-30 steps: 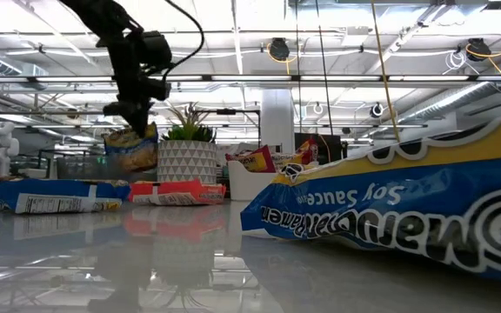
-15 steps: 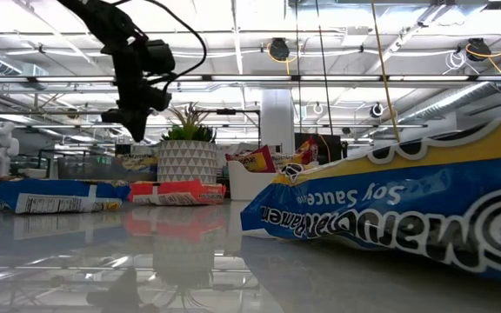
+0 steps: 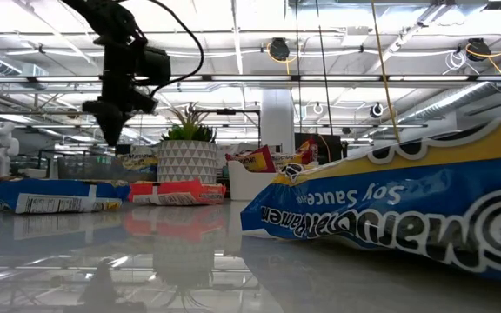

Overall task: Sort Maruchan noodles
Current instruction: Adjust the black bin

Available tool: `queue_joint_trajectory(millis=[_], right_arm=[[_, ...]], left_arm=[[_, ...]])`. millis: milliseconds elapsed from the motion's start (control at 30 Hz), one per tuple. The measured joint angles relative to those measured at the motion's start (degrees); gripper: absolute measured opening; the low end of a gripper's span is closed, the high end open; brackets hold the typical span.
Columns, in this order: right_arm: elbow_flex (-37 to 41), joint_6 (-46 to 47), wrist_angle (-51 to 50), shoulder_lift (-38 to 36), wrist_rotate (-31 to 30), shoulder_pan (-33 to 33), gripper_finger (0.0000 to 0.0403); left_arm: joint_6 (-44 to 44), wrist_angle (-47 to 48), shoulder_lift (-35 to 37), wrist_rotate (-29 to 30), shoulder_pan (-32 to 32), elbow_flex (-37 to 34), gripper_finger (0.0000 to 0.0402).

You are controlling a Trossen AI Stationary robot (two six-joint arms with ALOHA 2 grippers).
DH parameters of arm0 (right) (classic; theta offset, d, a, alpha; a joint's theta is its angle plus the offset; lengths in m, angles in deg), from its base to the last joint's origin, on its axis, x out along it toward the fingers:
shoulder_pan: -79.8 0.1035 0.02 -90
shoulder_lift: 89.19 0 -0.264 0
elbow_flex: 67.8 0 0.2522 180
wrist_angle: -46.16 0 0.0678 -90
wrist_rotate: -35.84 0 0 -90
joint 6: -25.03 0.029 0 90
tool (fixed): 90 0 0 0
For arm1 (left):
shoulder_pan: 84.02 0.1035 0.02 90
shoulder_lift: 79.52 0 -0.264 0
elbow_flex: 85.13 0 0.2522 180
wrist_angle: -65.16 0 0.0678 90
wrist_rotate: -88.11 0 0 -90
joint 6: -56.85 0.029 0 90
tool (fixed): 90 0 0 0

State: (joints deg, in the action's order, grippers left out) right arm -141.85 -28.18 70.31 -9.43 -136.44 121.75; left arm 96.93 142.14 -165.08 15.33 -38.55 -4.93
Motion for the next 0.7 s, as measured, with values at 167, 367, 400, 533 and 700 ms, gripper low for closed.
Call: queue_joint_trajectory(millis=[167,367,400,533,700], right_arm=[[0.00,-0.14,0.02,-0.20,0.06,-0.51,0.0116],[0.00,-0.15,0.01,-0.22,0.15,-0.66,0.0116],[0.00,-0.15,0.02,-0.22,0.15,-0.66,0.0116],[0.00,-0.11,0.00,-0.22,0.19,-0.66,0.0116],[0.00,0.68,0.00,-0.22,0.01,-0.26,0.0116]], left_arm=[[-5.52,7.49,0.00,-1.76,-3.43,0.00,0.0065],[-7.28,10.26,1.28,-1.76,-10.63,0.03,0.0065],[-7.85,9.75,1.42,-1.87,-12.02,0.05,0.0065],[-12.69,10.12,1.41,-2.91,-17.62,0.11,0.0065],[-17.48,10.25,1.42,-4.23,-21.72,0.11,0.0101]])
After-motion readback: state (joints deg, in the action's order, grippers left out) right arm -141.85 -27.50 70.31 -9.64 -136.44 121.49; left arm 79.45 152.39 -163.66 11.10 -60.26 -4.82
